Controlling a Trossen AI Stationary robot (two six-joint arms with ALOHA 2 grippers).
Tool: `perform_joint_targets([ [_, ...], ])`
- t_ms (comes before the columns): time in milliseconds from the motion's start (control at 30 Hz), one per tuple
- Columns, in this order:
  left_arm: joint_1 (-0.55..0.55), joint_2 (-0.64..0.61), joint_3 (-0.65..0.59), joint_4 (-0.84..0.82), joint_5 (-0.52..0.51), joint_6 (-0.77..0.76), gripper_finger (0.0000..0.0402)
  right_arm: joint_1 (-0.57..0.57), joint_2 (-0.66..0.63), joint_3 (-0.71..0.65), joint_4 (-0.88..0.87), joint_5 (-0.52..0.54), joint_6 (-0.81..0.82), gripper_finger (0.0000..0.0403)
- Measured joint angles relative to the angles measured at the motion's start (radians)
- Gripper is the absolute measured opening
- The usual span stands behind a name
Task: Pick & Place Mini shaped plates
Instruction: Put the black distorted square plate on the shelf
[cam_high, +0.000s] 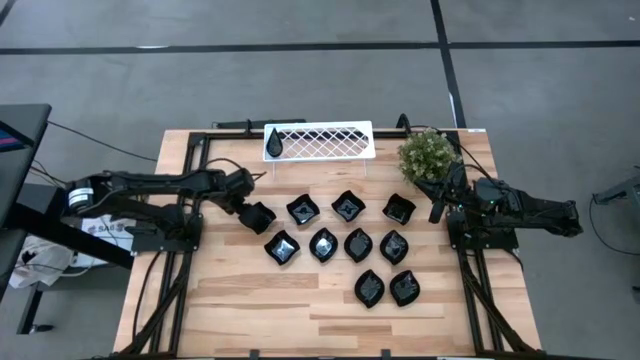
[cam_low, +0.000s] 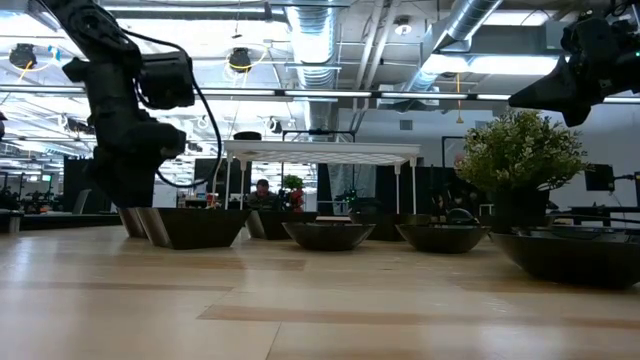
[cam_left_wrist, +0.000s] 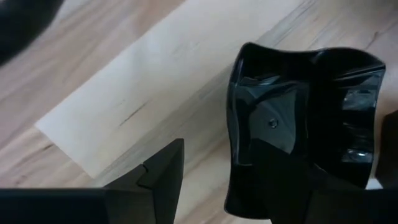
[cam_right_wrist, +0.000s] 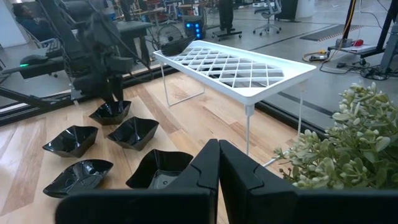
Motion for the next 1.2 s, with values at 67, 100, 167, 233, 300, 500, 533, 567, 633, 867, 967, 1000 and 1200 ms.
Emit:
perform_joint_targets([
  [67,0.0,0.008,0.0,0.002,0.013,0.0,0.0181,0.0,0.0,0.0,0.0,0.0,0.0,0.0001],
  [100,0.0,0.01,0.0,0.003,0.017,0.0,0.0176,0.0,0.0,0.0,0.0,0.0,0.0,0.0001],
  [167,0.0,0.01,0.0,0.007,0.018,0.0,0.0161,0.0,0.0,0.0,0.0,0.0,0.0,0.0001],
  [233,0.0,0.01,0.0,0.008,0.018,0.0,0.0141,0.0,0.0,0.0,0.0,0.0,0.0,0.0001],
  [300,0.0,0.01,0.0,0.008,0.018,-0.001,0.0116,0.0,0.0,0.0,0.0,0.0,0.0,0.0001],
  [500,0.0,0.01,0.001,0.009,0.019,-0.009,0.003,0.0,0.0,0.0,0.0,0.0,0.0,0.0001],
  [533,0.0,0.009,0.002,0.011,0.022,-0.009,0.0017,0.0,0.0,0.0,0.0,0.0,0.0,0.0001],
  [567,0.0,0.009,0.002,0.015,0.022,-0.009,0.0009,0.0,0.0,0.0,0.0,0.0,0.0,0.0001],
  [633,0.0,0.009,0.002,0.016,0.022,-0.009,0.0008,0.0,0.0,0.0,0.0,0.0,0.0,0.0001],
  [867,0.0,-0.036,0.039,-0.019,0.02,-0.008,0.0006,0.0,0.0,0.0,0.0,0.0,0.0,0.0001],
  [967,0.0,-0.106,0.071,-0.064,0.02,0.002,0.0006,0.0,0.0,0.0,0.0,0.0,0.0,0.0001],
  [1000,0.0,-0.135,0.084,-0.088,0.019,0.013,0.0006,0.0,0.0,0.0,0.0,0.0,0.0,0.0001],
  [1200,-0.029,-0.291,0.163,-0.235,0.022,0.02,0.0005,0.0,0.0,0.0,0.0,0.0,0.0,0.0001],
])
